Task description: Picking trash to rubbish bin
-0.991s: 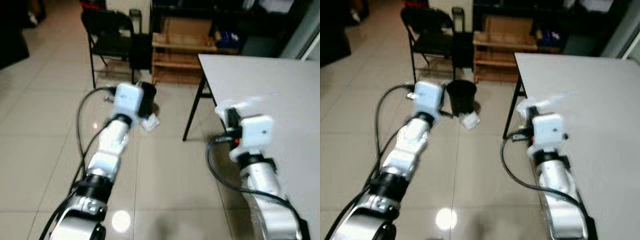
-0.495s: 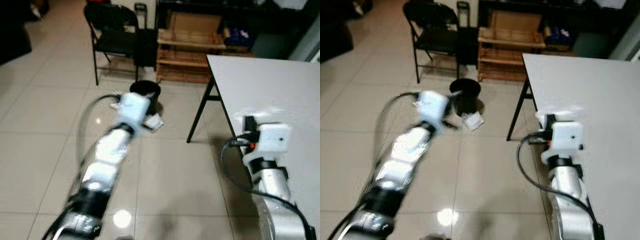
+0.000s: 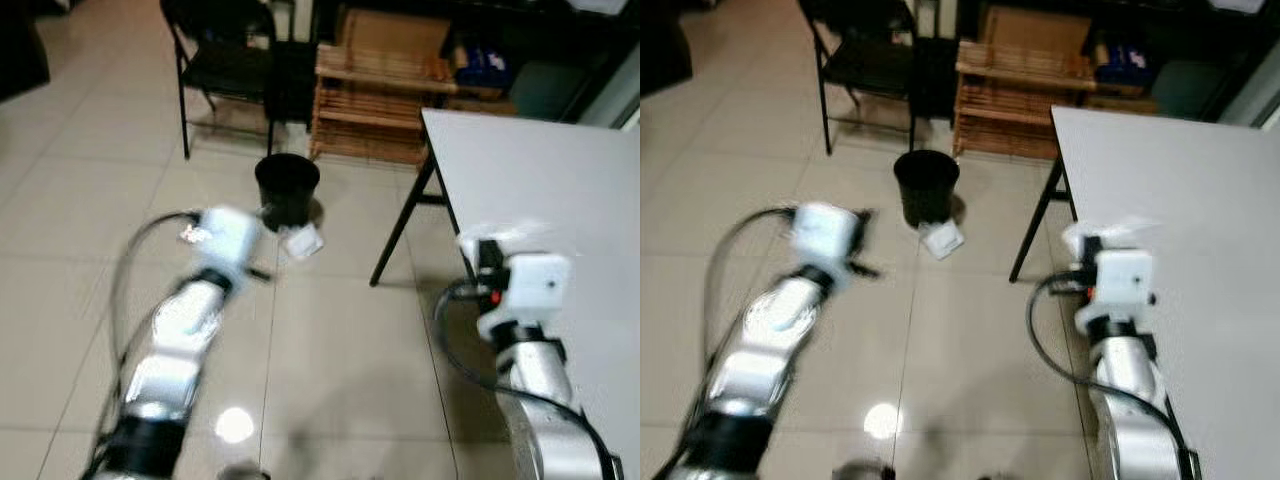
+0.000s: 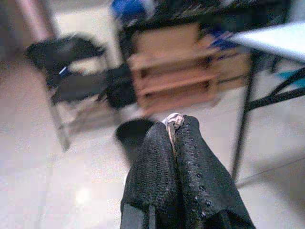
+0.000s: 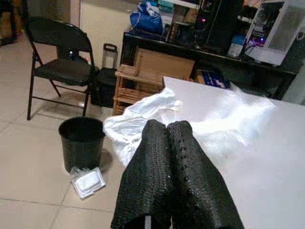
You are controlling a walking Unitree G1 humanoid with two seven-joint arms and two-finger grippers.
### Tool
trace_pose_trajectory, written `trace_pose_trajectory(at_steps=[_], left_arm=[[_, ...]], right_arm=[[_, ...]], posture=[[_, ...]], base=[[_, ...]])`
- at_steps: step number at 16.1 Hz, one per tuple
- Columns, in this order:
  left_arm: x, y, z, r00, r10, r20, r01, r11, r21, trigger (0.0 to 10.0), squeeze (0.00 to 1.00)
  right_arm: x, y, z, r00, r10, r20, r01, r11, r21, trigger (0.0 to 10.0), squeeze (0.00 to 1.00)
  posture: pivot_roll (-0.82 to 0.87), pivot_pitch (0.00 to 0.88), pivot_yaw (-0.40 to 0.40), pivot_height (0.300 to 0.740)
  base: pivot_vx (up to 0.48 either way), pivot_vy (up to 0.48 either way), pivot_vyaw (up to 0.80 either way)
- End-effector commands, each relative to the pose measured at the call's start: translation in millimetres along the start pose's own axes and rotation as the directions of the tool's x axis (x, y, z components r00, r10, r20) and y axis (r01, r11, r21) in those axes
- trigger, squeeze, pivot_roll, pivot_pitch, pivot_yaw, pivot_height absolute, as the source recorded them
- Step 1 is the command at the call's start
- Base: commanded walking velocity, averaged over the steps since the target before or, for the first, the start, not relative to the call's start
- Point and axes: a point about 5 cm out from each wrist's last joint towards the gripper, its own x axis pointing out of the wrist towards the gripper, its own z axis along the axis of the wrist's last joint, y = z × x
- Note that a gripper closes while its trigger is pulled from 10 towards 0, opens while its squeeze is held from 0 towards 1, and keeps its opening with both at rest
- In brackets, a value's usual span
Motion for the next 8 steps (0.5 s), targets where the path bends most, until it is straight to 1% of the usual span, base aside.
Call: trace_pose_trajectory(at_steps=[1, 6, 8], left_arm=[[-1.7, -10.7, 5.6, 1.0, -0.021, 0.013, 0.021, 1.0, -0.008, 10.0, 0.0], [-2.5, -8.1, 7.8, 1.0, 0.005, 0.008, -0.005, 1.0, -0.006, 10.0, 0.0], [-1.4, -7.5, 7.6, 1.0, 0.016, 0.003, -0.016, 1.0, -0.008, 10.0, 0.0]], right_arm=[[-3.8, -10.0, -2.2, 0.999, -0.032, -0.008, 0.032, 0.999, -0.002, 10.0, 0.0], [-1.5, -6.1, -2.5, 1.0, -0.001, -0.007, 0.001, 1.0, -0.005, 10.0, 0.0], [-0.2, -4.1, -2.4, 1.0, 0.016, -0.005, -0.016, 1.0, -0.009, 10.0, 0.0]], posture=[[0.25, 0.161, -0.1, 0.74], [0.26, 0.158, -0.109, 0.74], [0.26, 0.152, -0.109, 0.74]], base=[[0.319, 0.0, 0.0], [0.316, 0.0, 0.0], [0.418, 0.0, 0.8]])
